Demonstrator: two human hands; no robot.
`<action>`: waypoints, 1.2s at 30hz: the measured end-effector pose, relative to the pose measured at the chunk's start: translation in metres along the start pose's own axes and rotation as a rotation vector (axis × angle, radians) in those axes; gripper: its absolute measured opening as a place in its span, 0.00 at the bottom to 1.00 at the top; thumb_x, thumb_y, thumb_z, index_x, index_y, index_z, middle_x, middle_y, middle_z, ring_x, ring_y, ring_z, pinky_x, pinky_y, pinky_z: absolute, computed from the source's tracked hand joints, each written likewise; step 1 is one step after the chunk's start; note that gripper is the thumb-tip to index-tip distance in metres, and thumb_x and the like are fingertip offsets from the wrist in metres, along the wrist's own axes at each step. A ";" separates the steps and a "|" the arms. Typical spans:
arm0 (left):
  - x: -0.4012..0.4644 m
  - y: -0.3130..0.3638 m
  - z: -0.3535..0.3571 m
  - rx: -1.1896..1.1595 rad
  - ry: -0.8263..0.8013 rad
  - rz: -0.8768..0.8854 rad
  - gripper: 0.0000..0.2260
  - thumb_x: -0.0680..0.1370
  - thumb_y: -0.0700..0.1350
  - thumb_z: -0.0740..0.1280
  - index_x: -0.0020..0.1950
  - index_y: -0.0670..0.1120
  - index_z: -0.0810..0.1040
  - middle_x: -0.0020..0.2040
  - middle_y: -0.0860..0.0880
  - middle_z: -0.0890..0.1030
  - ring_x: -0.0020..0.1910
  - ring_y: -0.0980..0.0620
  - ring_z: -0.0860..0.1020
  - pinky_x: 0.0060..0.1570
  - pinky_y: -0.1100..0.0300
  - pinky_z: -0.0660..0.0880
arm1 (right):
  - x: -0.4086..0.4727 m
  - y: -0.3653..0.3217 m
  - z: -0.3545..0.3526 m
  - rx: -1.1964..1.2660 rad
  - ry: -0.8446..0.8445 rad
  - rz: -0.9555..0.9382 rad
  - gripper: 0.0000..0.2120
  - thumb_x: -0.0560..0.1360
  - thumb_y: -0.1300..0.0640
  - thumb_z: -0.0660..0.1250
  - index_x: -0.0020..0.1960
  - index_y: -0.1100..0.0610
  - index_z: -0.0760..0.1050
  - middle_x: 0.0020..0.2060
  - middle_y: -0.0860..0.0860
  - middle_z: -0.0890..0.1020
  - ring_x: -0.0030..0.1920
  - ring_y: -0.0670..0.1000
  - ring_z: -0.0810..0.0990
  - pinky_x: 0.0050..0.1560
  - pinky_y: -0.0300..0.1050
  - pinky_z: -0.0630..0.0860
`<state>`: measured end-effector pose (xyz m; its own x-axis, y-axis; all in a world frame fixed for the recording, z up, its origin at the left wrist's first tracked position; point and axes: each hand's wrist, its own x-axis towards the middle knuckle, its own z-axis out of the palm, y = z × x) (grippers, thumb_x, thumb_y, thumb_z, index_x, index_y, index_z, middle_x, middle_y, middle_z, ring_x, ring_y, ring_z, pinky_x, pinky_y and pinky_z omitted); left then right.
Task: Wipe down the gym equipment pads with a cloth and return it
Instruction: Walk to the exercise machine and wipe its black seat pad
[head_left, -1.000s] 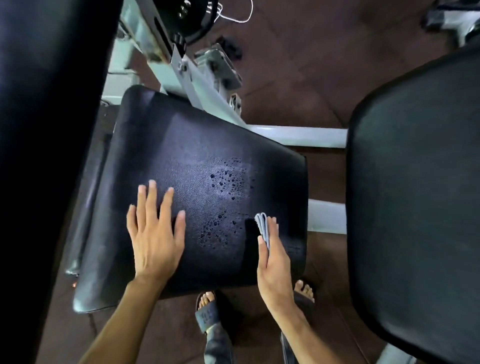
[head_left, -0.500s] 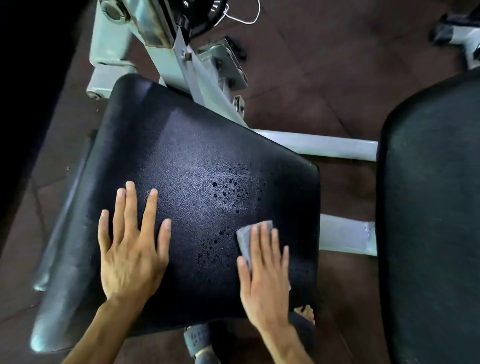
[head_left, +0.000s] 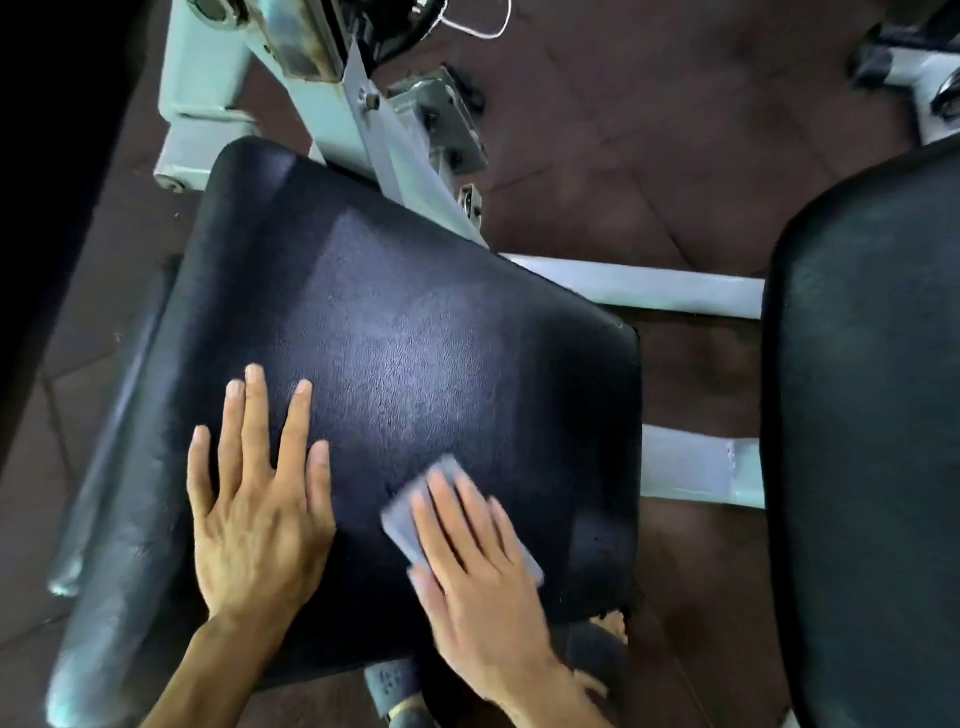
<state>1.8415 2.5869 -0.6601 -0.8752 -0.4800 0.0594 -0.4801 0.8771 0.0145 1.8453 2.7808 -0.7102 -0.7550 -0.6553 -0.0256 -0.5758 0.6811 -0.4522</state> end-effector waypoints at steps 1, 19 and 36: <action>0.000 0.000 0.001 -0.001 0.005 -0.001 0.24 0.82 0.52 0.48 0.78 0.49 0.60 0.81 0.45 0.53 0.80 0.47 0.54 0.78 0.45 0.51 | -0.021 0.017 0.005 -0.034 0.003 -0.014 0.29 0.81 0.46 0.52 0.79 0.51 0.50 0.79 0.48 0.49 0.79 0.51 0.52 0.71 0.54 0.62; 0.001 0.000 0.001 -0.011 -0.004 -0.010 0.23 0.83 0.52 0.50 0.78 0.50 0.60 0.81 0.45 0.53 0.80 0.47 0.54 0.77 0.47 0.49 | -0.031 0.022 0.008 -0.032 -0.046 0.003 0.26 0.82 0.47 0.47 0.79 0.50 0.51 0.79 0.47 0.49 0.79 0.53 0.52 0.71 0.56 0.61; 0.000 0.002 -0.001 -0.031 -0.012 -0.009 0.24 0.83 0.53 0.50 0.79 0.50 0.59 0.81 0.45 0.51 0.80 0.47 0.52 0.78 0.45 0.48 | 0.052 0.013 -0.010 0.037 0.006 0.113 0.26 0.83 0.48 0.46 0.79 0.53 0.47 0.79 0.51 0.49 0.79 0.54 0.45 0.77 0.53 0.54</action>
<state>1.8407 2.5888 -0.6595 -0.8715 -0.4881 0.0469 -0.4862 0.8726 0.0460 1.7950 2.7591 -0.7084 -0.8163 -0.5730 -0.0726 -0.4753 0.7379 -0.4792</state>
